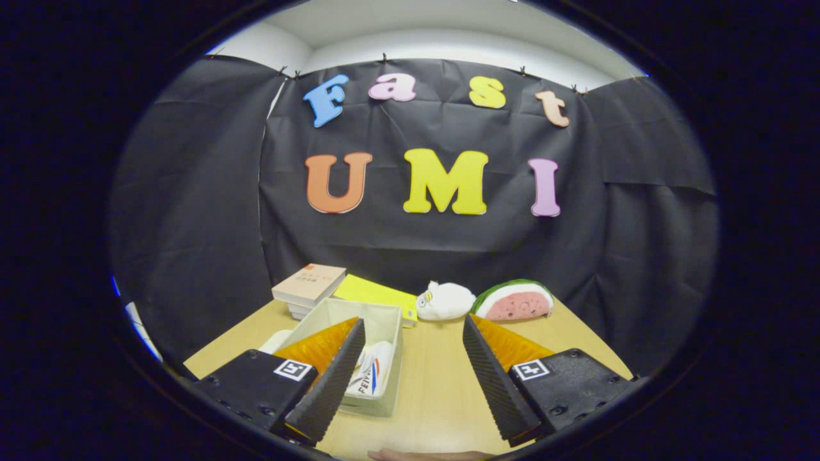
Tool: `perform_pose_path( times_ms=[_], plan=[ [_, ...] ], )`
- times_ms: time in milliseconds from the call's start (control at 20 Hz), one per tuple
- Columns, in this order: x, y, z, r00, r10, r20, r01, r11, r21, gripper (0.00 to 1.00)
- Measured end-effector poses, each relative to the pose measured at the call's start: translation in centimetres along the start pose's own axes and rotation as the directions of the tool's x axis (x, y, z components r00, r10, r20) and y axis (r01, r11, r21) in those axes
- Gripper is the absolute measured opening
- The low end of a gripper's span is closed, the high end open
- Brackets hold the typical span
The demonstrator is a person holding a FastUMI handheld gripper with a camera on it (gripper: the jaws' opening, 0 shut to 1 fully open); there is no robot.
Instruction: Open the storage box then place both shoes into the box .Put the left shoe in first, then the right shoe, with the right side of both shoes facing outward in a uniform manner.
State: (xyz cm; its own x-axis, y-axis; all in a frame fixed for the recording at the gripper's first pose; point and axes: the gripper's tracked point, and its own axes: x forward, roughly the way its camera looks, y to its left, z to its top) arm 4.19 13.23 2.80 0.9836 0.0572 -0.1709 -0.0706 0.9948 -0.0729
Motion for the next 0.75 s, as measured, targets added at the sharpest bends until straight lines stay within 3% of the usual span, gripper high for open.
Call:
perform_pose_path(
  times_ms=[300, 750],
  plan=[
    [-3.0, -1.3, 0.5, 0.991, -0.049, 0.124, 0.045, 0.998, 0.039, 0.98],
    [-4.3, -2.6, -0.7, 0.991, -0.052, 0.122, 0.049, 0.998, 0.031, 0.99]
  ],
)
